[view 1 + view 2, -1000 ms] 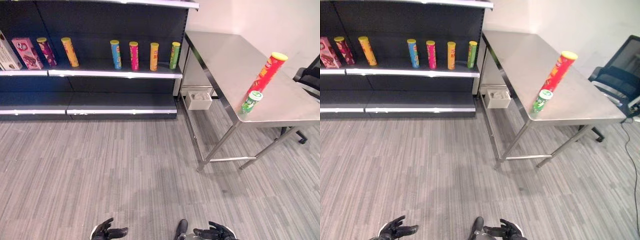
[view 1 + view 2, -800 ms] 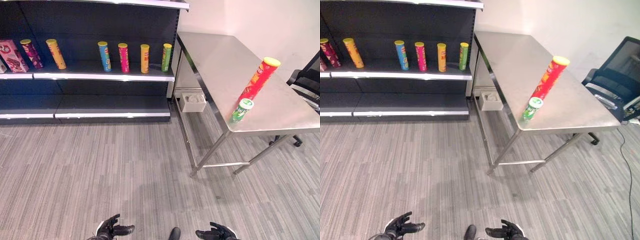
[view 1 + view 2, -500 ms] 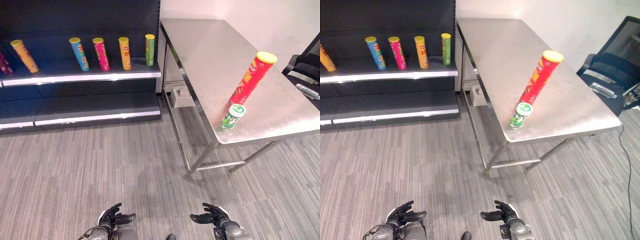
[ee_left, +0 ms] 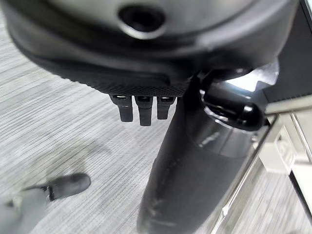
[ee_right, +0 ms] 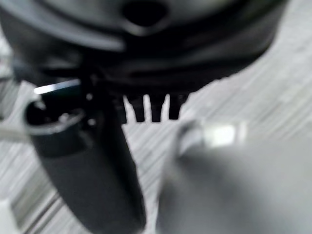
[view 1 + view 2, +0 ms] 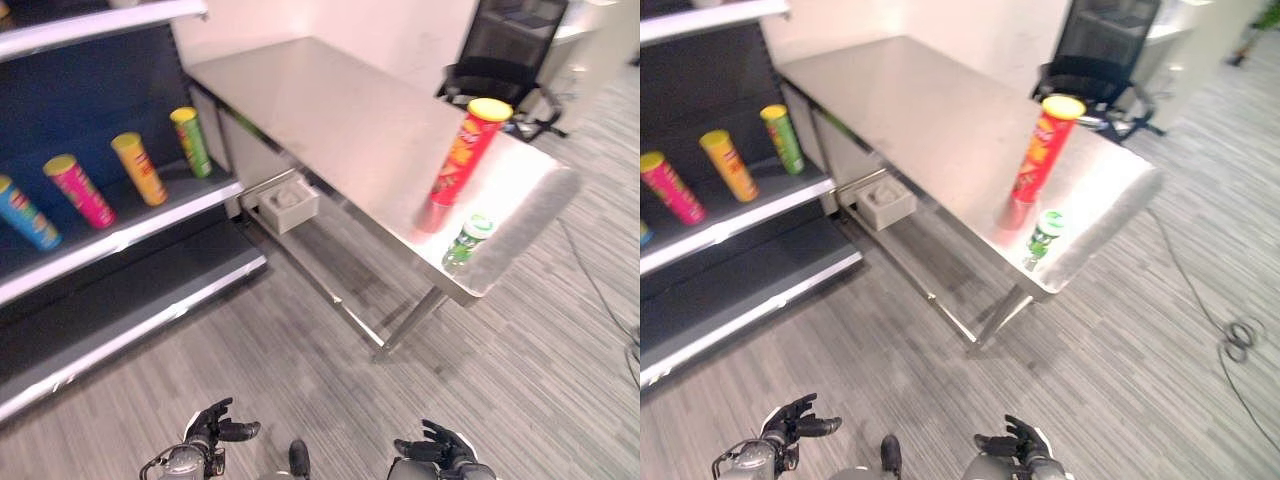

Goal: Put the goods on the table back onto the shelves and tidy them up.

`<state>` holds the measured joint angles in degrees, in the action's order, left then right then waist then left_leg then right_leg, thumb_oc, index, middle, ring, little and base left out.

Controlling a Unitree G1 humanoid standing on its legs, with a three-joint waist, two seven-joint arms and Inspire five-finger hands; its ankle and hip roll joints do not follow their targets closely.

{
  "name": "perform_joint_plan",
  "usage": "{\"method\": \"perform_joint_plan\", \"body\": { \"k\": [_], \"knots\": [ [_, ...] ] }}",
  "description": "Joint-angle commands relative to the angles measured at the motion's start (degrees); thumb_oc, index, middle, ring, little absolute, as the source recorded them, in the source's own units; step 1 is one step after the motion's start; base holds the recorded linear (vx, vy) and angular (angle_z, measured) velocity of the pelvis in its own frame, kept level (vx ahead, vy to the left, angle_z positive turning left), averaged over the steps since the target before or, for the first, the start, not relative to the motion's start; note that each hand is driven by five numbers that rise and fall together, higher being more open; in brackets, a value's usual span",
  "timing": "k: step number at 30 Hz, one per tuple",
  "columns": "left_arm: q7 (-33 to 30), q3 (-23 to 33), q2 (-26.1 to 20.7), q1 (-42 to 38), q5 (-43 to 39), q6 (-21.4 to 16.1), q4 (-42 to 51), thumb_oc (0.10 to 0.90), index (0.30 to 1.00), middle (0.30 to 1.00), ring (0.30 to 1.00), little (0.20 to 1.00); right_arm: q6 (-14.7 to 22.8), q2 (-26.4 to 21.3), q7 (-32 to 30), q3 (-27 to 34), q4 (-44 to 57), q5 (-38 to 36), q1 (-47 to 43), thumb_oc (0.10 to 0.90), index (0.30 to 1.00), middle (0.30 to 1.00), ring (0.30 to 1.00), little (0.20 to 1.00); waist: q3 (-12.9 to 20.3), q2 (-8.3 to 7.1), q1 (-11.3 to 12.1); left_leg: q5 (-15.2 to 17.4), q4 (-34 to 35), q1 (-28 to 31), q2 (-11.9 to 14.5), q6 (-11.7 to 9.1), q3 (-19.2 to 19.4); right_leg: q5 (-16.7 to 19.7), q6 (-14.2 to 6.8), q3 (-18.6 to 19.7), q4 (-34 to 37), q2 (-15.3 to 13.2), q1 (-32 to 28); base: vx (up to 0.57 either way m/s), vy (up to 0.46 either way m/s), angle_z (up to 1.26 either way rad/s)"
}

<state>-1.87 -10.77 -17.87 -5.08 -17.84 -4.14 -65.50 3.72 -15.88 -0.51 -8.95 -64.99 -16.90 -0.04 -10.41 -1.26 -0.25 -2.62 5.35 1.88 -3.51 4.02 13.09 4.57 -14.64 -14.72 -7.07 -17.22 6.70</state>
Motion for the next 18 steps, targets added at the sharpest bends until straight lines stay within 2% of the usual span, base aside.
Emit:
{"method": "perform_joint_plan", "body": {
  "k": [1, 3, 5, 6, 7, 8, 9, 10, 12, 15, 16, 18],
  "knots": [
    [1.0, 0.9, -1.2, 2.5, -0.7, -2.0, 6.1, 0.800, 0.900, 0.900, 0.900, 0.900, 1.0, -3.8, -1.8, 2.9, -0.7, -2.0, -1.7, 0.800, 0.900, 0.900, 0.900, 0.900, 1.3, -2.33, 2.6, 1.0, -0.5, 2.5, 7.4, -6.5, -4.9, 4.2, 2.2, 1.4, 8.5, 3.5, -7.3, 0.10, -0.054, 0.01],
    [1.1, 1.9, -0.9, 2.8, -1.6, -2.2, 7.1, 0.800, 0.900, 0.900, 0.900, 0.900, 1.4, -5.4, -2.3, 7.4, -1.3, -3.6, 0.5, 0.800, 0.900, 0.900, 0.900, 0.900, 2.6, -2.74, 1.8, 1.4, -0.3, 2.7, 7.9, -7.3, -4.5, 4.3, 2.2, 0.0, 11.6, 4.0, -9.3, 0.13, -0.089, -0.13],
    [1.5, 2.3, -0.6, 3.3, -1.6, -2.0, 8.2, 0.800, 0.900, 0.900, 0.900, 0.900, 2.1, -8.8, -4.5, 14.4, -0.7, -7.0, 2.0, 0.800, 0.900, 0.900, 0.900, 0.900, 3.6, -2.48, 1.0, 1.7, -0.3, 3.1, 8.8, -7.8, -4.3, 3.0, 2.2, -0.9, 12.1, 4.4, -10.1, 0.11, -0.068, -0.03],
    [2.1, 2.8, -0.4, 4.4, -1.6, -1.9, 10.5, 0.800, 0.900, 0.900, 0.900, 0.900, 3.1, -11.8, -6.7, 19.8, 5.0, -7.3, 4.3, 0.800, 0.900, 0.900, 0.900, 0.900, 4.4, -2.29, 0.2, 1.9, -0.3, 3.7, 9.4, -8.1, -4.2, 2.2, 2.2, -1.3, 12.1, 4.8, -10.7, 0.09, -0.044, -0.07],
    [2.1, 2.7, -0.3, 4.5, -1.6, -1.8, 10.5, 0.800, 0.900, 0.900, 0.900, 0.900, 3.0, -11.8, -6.7, 19.9, 5.2, -7.3, 4.5, 0.800, 0.900, 0.900, 0.900, 0.900, 4.4, -2.21, 0.3, 1.9, -0.3, 3.8, 9.5, -8.2, -4.2, 2.2, 2.2, -1.3, 12.1, 4.8, -10.7, 0.09, -0.033, -0.09],
    [2.3, 2.6, -0.1, 5.3, -1.3, -1.8, 11.5, 0.800, 0.900, 0.900, 0.900, 0.900, 3.6, -13.4, -8.2, 23.2, 9.9, -7.5, 5.4, 0.800, 0.900, 0.900, 0.900, 0.900, 4.6, -2.09, 0.0, 2.2, -0.3, 4.2, 9.6, -8.2, -4.0, 2.0, 2.1, -1.3, 12.1, 4.9, -11.1, 0.09, -0.015, -0.04],
    [2.9, 2.0, 0.6, 5.7, 0.2, -1.7, 11.0, 0.800, 0.900, 0.900, 0.900, 0.900, 5.2, -17.8, -10.8, 28.0, 19.9, -5.4, 6.1, 0.800, 0.900, 0.900, 0.900, 0.900, 5.0, -1.87, -0.6, 2.7, -0.3, 5.1, 10.2, -8.4, -3.6, 1.5, 2.1, -1.0, 12.1, 5.2, -11.6, 0.08, -0.014, -0.05],
    [2.8, 1.9, 0.7, 5.7, 0.2, -1.7, 11.1, 0.800, 0.900, 0.900, 0.900, 0.900, 5.1, -17.7, -10.9, 28.1, 20.1, -5.4, 6.2, 0.800, 0.900, 0.900, 0.900, 0.900, 5.1, -1.89, -0.5, 2.5, -0.3, 4.9, 10.1, -8.4, -3.6, 1.6, 2.1, -1.0, 12.1, 5.2, -11.4, 0.07, -0.012, -0.05],
    [2.7, 1.6, 1.4, 5.5, 1.3, -1.7, 10.6, 0.800, 0.900, 0.900, 0.900, 0.900, 7.4, -20.0, -14.1, 31.6, 30.4, -3.6, 5.5, 0.800, 0.900, 0.900, 0.900, 0.900, 5.5, -1.81, -1.1, 2.7, -0.3, 5.1, 10.3, -8.4, -3.3, 1.4, 2.3, -0.7, 12.1, 5.4, -11.5, 0.03, -0.009, -0.11],
    [2.7, 1.3, 1.9, 5.1, 2.0, -1.6, 9.6, 0.800, 0.900, 0.900, 0.900, 0.900, 8.5, -22.2, -15.7, 34.2, 36.6, -1.5, 4.3, 0.800, 0.900, 0.900, 0.900, 0.900, 5.6, -1.60, -1.1, 2.9, -0.3, 5.3, 10.5, -8.5, -3.1, 1.1, 2.3, -0.7, 12.1, 5.6, -11.6, 0.02, -0.012, -0.13],
    [2.8, 1.0, 2.0, 5.1, 2.8, -1.4, 9.2, 0.800, 0.900, 0.900, 0.900, 0.900, 9.7, -25.6, -17.4, 35.9, 41.9, 1.0, 2.2, 0.800, 0.900, 0.900, 0.900, 0.900, 5.8, -1.66, -0.8, 3.0, -0.3, 5.4, 10.7, -8.6, -3.0, 0.9, 2.4, -0.7, 12.1, 5.6, -11.7, 0.03, -0.014, -0.07],
    [2.7, 0.3, 2.1, 5.1, 3.3, -1.3, 8.9, 0.800, 0.900, 0.900, 0.900, 0.900, 11.6, -26.9, -17.3, 36.2, 47.4, -0.3, -1.1, 0.800, 0.900, 0.900, 0.900, 0.900, 5.9, -1.51, -0.4, 3.0, -0.3, 5.4, 10.9, -8.8, -3.0, 0.7, 2.5, -0.9, 12.1, 5.7, -11.8, 0.00, 0.000, 0.00]
  ]
}}
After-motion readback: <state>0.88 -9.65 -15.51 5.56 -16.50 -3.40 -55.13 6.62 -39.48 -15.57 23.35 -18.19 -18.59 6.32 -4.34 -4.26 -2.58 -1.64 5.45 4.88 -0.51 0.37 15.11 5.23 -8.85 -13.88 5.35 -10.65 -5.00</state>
